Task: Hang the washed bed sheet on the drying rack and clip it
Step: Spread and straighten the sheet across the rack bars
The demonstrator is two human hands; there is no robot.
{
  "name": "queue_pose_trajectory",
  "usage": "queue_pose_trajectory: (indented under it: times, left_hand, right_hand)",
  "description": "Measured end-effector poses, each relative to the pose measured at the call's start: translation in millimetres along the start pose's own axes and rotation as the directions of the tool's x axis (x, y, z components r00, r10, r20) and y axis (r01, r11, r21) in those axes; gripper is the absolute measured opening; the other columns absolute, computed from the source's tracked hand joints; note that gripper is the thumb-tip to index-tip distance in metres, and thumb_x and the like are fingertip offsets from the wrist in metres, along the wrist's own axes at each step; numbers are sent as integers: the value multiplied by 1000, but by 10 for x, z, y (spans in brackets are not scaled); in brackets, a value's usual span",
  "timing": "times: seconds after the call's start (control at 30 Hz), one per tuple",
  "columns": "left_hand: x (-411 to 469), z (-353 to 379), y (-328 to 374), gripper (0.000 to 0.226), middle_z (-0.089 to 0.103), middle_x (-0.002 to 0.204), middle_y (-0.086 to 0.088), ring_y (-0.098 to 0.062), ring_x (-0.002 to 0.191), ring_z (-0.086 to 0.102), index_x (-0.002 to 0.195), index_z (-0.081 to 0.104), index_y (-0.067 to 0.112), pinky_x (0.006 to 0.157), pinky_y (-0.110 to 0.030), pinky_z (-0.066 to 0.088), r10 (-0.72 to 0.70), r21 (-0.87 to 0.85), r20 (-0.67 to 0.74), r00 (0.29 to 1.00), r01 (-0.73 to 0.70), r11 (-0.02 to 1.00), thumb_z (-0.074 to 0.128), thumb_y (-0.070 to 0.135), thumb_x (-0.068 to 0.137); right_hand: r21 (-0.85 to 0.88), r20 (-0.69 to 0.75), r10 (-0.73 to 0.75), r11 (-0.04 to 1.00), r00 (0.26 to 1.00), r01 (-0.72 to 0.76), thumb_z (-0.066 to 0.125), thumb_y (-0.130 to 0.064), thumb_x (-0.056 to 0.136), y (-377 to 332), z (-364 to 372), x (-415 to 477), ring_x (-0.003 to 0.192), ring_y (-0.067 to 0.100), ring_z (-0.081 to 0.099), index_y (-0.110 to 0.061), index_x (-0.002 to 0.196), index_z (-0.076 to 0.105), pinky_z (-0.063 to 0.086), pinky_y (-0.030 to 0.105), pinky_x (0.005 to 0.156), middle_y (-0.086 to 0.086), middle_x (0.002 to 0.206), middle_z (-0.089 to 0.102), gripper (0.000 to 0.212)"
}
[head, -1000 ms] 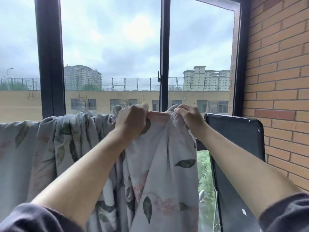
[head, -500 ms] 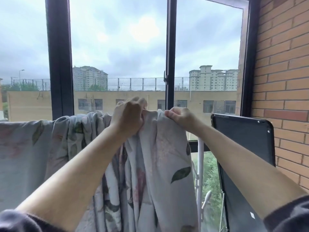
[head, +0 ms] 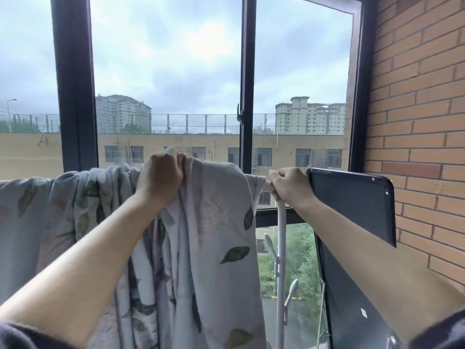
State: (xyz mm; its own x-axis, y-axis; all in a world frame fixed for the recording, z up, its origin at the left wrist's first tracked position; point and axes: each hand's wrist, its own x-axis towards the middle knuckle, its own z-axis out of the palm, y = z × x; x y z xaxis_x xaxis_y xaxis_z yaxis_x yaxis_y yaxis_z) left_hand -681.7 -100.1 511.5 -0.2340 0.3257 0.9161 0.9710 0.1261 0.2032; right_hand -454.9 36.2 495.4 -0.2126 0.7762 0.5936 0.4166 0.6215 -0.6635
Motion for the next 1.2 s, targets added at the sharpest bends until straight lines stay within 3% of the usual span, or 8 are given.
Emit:
queue_pose_trajectory:
  times: [0.17,0.33,0.43,0.63,0.8,0.93,1.03,1.2]
  left_hand:
    - [-43,29,145,28,64,82,-21,-35,73,60,87,57,2,59,-33,34,128,56,80,989,-133,990,42,23,99]
    - [-63,31,128,29,65,81,-18,-29,66,56,87,57,4,57,-30,29,156,156,101,982,-171,973,41,27,99]
    - [-48,19,45,30,65,80,-17,-32,66,59,85,55,6,56,-30,31,168,169,103,980,-184,968,42,28,99]
    - [55,-143,-389,28,64,82,-25,-40,74,61,77,50,11,59,-34,37,78,171,122,989,-98,980,43,29,97]
    - [23,-145,-257,26,68,90,-14,-28,72,57,95,57,18,61,-32,35,77,257,234,969,-138,957,38,36,95]
    - [-52,-84,-98,34,70,90,-4,-19,70,55,106,56,26,62,-29,36,172,247,317,933,-256,934,32,48,96]
    - [-84,-64,-81,37,70,92,-6,-23,77,61,105,57,23,65,-30,38,165,287,313,936,-258,922,29,47,97]
    - [-181,-158,-103,39,66,103,-1,-23,96,59,100,58,22,93,-43,37,192,292,273,943,-271,917,28,47,97]
  right_hand:
    - [92,392,237,951,889,-294,51,-43,93,-90,211,-228,82,23,68,-8,93,64,58,36,77,8,85,70,38]
    - [312,229,188,915,955,-255,57,-22,84,-12,264,-271,90,26,67,-16,83,71,56,46,84,10,90,72,16]
    - [220,100,104,968,990,-124,52,-24,91,-90,78,-197,70,12,58,-24,77,68,48,24,65,-8,71,63,22]
    - [338,-86,219,924,972,-179,37,-5,89,-29,-282,121,54,17,39,-18,58,44,29,23,45,0,56,44,34]
    - [-15,90,145,989,985,-144,45,-26,90,27,-159,30,81,21,56,-19,72,54,40,28,69,3,83,61,21]
    - [-573,30,174,810,984,-126,29,-43,97,-32,-97,-91,118,34,49,-7,134,35,40,39,85,15,129,51,52]
    - [-714,58,-73,694,996,93,31,-36,94,-95,-73,-140,125,32,39,-13,138,28,29,49,104,13,136,41,50]
    - [-415,267,-442,749,856,516,34,-33,96,-476,323,-310,89,18,52,-19,102,54,30,51,106,-2,96,58,25]
